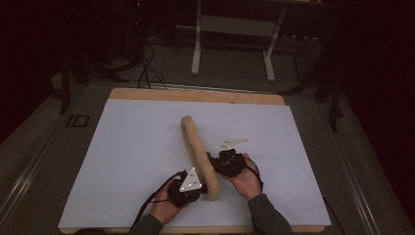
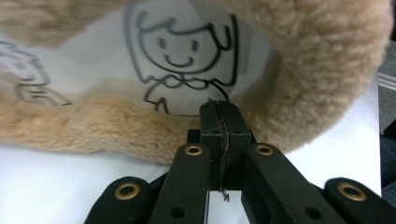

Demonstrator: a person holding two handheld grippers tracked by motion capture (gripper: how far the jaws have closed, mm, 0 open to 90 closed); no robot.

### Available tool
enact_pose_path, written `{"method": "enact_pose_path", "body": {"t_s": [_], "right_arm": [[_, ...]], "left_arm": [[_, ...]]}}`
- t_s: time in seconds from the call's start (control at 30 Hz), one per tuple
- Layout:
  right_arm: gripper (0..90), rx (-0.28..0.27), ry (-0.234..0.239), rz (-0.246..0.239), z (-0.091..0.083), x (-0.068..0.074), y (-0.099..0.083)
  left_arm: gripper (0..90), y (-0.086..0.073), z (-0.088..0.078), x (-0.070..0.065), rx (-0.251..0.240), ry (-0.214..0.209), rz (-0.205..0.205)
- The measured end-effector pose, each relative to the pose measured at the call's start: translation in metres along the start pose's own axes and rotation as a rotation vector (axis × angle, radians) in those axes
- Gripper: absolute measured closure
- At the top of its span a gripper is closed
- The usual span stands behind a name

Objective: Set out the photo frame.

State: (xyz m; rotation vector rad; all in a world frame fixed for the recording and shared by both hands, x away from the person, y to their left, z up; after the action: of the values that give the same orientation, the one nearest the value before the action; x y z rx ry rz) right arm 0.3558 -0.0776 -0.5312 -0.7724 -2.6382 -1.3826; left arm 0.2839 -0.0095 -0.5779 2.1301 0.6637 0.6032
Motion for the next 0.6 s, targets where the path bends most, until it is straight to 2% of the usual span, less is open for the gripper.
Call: {"method": "enact_pose_path", "body": {"t_s": [0.2,0.33,0.47,0.6], "right_arm": [[89.3,0.004,-0.01,0.005,-0.002,-0.004,-0.001],[85.7,0.004,-0.023,0.008,-0.008,-0.005,0.0],[80.4,-0.014,-0.034,0.016,-0.017,-0.006,0.004],[71.8,-0.041,-0.053,0.022,-0.029,-0.007,0.009]], "left_arm": [[90.0,0.003,0.002,0.0,-0.007,0.006,-0.009],[90.0,0.004,0.002,0.001,-0.012,0.009,-0.009],[89.9,0.004,0.001,0.002,-0.015,0.012,-0.007],[88.4,0.005,-0.001,0.007,-0.025,0.027,-0.02]]}}
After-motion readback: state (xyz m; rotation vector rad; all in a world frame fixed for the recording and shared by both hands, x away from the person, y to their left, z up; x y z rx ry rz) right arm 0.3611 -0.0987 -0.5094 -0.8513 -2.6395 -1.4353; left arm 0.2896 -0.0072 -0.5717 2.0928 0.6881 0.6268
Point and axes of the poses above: each handheld gripper's, and its own axes: z roughly forward along the jaws, y roughly out of its top, x roughly to its left, the point moved 8 cm from there along z, roughly forward along the jaws, and after that the axes turned 15 degrees about y, right-handed, at the moved point
